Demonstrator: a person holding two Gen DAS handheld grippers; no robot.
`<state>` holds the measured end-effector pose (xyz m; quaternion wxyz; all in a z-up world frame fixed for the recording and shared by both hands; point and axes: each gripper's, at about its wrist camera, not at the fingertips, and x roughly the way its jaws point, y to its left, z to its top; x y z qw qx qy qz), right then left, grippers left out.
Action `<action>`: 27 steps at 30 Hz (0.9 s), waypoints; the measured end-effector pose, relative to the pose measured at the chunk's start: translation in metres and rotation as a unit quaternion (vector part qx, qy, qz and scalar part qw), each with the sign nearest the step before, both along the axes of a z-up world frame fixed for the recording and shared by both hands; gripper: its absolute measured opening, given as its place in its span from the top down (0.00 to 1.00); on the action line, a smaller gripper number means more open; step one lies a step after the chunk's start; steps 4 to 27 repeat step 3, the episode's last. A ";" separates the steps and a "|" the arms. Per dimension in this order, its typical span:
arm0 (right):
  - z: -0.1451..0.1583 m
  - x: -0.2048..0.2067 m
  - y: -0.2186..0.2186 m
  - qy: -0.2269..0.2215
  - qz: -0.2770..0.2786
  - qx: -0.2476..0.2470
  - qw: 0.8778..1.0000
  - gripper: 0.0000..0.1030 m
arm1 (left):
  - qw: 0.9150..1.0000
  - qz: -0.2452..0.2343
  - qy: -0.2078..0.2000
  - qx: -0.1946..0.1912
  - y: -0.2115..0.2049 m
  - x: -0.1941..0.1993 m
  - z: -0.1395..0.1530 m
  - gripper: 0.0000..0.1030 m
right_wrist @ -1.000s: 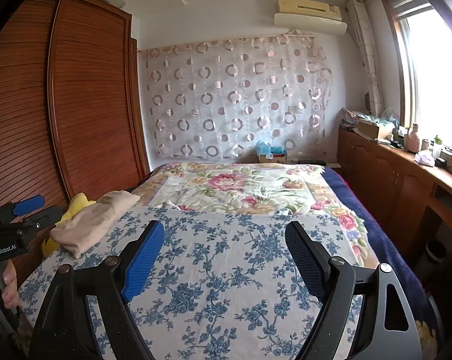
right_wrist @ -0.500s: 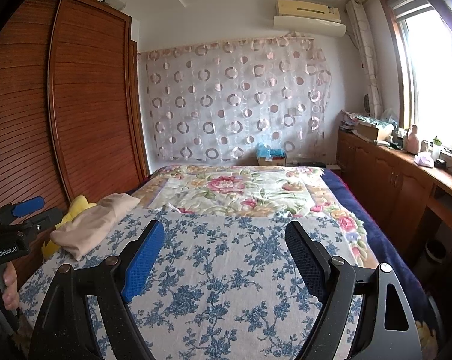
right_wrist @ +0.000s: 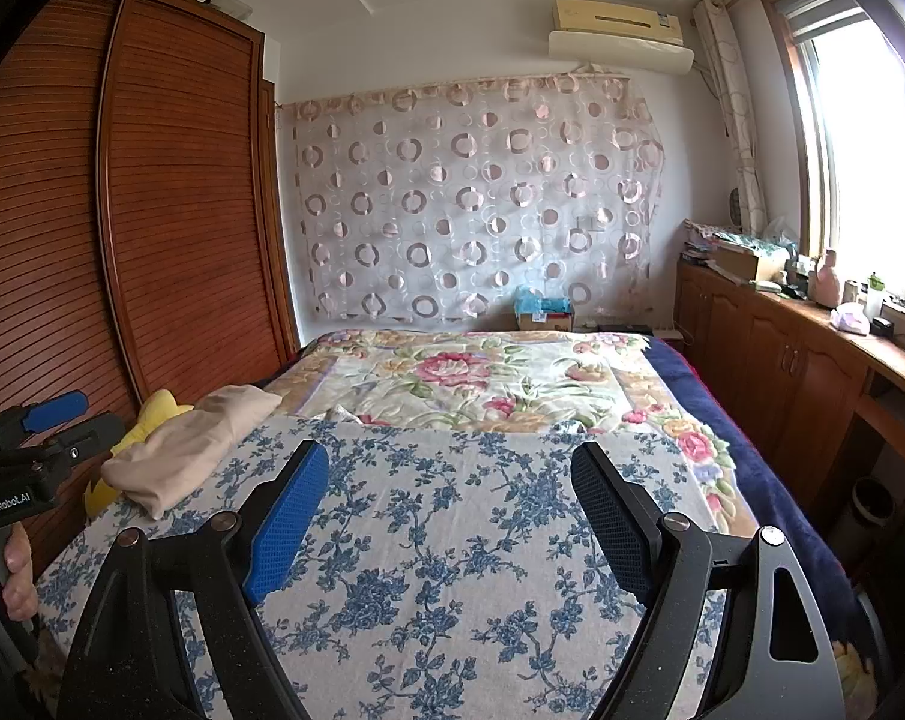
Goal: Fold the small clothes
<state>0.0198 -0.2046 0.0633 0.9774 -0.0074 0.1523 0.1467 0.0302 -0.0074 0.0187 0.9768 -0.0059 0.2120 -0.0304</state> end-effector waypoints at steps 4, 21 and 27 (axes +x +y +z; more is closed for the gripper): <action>0.000 0.000 0.000 0.000 0.000 0.000 1.000 0.18 | 1.000 0.000 0.000 0.000 0.000 0.000 -0.001 0.21; 0.000 0.000 0.000 0.000 0.000 0.000 1.000 0.18 | 1.000 0.000 0.000 0.000 0.000 0.000 -0.001 0.21; 0.000 0.000 0.000 0.000 0.000 0.000 1.000 0.18 | 1.000 0.000 0.000 0.000 0.000 0.000 -0.001 0.21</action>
